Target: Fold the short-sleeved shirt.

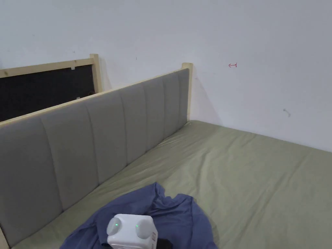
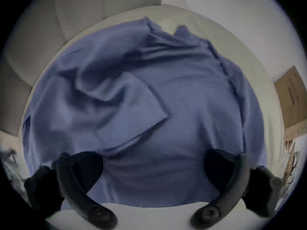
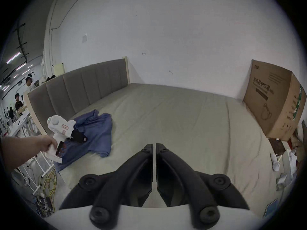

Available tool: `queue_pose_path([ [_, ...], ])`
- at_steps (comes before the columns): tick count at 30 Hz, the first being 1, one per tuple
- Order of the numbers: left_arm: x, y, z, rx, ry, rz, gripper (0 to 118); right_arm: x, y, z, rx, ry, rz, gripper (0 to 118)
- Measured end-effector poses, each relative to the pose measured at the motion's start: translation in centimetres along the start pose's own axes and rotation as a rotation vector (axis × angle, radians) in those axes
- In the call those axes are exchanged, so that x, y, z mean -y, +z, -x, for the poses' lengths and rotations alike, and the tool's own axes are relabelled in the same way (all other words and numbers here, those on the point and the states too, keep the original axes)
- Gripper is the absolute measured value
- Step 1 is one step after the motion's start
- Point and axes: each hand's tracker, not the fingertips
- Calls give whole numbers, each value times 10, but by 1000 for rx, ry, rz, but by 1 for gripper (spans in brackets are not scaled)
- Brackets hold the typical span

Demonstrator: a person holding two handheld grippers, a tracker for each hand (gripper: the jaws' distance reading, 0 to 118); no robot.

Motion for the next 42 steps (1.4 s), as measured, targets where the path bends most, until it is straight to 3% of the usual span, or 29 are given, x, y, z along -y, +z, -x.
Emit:
queue_pose_path([
  [1, -1, -6, -8, -64, -29, 8, 118, 1, -2, -1, 2, -2, 7, 3],
  [4, 0, -7, -9, -55, 63, -15, 118, 3, -6, 0, 8, -5, 20, 3],
  [7, 9, 5, -1, -49, 30, -26, 118, 2, -5, 2, 1, -17, 20, 3],
  [8, 12, 11, 1, -20, 28, -71, 110, 2, -3, 3, -5, -21, 17, 3],
  [9, 16, 18, 0, -38, 24, -91, 96, 1, 1, 4, -11, -22, 13, 3],
  [10, 21, 29, 3, -53, 19, -143, 69, 0, 5, 4, -20, -20, 8, 3],
  [11, 24, 42, 5, -48, 12, -189, 18, -1, 9, 4, -29, -17, 3, 3],
  [12, 26, 54, 7, -42, 1, -211, 0, -2, 13, 4, -39, -12, -3, 3],
  [16, 26, 110, 18, -8, -2, -324, 0, -6, 34, -1, -33, 5, -34, 3],
  [20, 11, 191, 6, -11, -75, -440, 0, -11, 59, -14, -19, -48, -87, 3],
  [26, -8, 329, -44, 129, -148, -694, 0, -18, 98, -34, 13, -87, -170, 3],
  [32, 1, 445, -128, 315, -335, -856, 0, -22, 137, -54, 53, -122, -242, 3],
  [37, 17, 474, -203, 496, -429, -800, 0, -21, 165, -74, 94, -151, -292, 3],
  [42, 26, 427, -291, 605, -537, -625, 0, -14, 181, -96, 144, -170, -308, 3],
])
